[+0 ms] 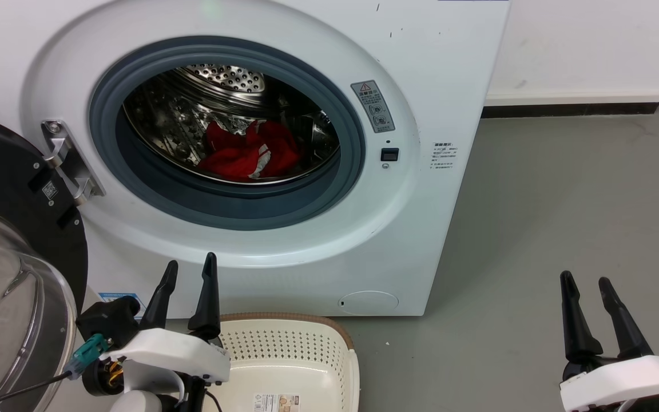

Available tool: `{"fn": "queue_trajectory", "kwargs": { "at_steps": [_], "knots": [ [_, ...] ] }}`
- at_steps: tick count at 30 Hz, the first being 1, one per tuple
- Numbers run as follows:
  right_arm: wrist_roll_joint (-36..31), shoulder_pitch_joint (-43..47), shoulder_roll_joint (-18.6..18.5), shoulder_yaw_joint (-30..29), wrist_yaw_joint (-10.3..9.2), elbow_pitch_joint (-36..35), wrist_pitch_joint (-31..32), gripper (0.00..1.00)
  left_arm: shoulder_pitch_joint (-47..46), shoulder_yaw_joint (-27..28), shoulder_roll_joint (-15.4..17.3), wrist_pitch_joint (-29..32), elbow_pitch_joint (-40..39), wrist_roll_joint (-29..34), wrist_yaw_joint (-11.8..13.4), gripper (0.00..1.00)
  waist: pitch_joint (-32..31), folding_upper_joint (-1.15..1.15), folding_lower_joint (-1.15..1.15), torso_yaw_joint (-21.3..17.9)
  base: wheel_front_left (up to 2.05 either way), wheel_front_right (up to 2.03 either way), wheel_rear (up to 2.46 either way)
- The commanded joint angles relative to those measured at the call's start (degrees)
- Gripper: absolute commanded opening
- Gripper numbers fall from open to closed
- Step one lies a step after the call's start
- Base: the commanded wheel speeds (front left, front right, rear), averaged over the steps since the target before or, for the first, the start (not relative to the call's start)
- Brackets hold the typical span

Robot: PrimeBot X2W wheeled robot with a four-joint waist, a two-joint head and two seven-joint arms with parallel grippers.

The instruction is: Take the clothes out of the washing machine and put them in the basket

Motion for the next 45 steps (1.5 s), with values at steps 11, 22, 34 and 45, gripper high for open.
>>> {"fn": "queue_trajectory", "kwargs": {
  "at_steps": [11,22,34,45],
  "knots": [
    [-8.8,1.0,-0.3,0.2,0.00,-3.0,-1.5,1.00,-1.0,-1.0,1.2,-2.1,-0.9,7.5,1.6,1.00,0.2,0.00,0.00,0.4,0.00,0.00,0.00],
    [-14.9,1.6,-0.3,-0.2,0.00,-3.3,-1.6,1.00,-1.0,-1.5,1.5,-3.6,-0.4,12.7,2.2,1.00,0.3,0.00,0.00,0.6,0.00,0.00,0.00],
    [-19.9,2.1,-0.3,-0.6,-0.01,-3.0,-2.0,1.00,-0.8,-1.6,1.4,-5.0,1.0,17.8,2.4,1.00,0.1,0.00,0.00,0.6,0.00,0.00,0.00],
    [-23.2,2.3,-0.3,-1.1,-0.01,-3.0,-2.6,1.00,-0.9,-1.0,0.9,-6.3,2.6,22.0,2.4,1.00,0.0,0.00,0.00,0.6,0.00,0.00,0.00]
  ]
}}
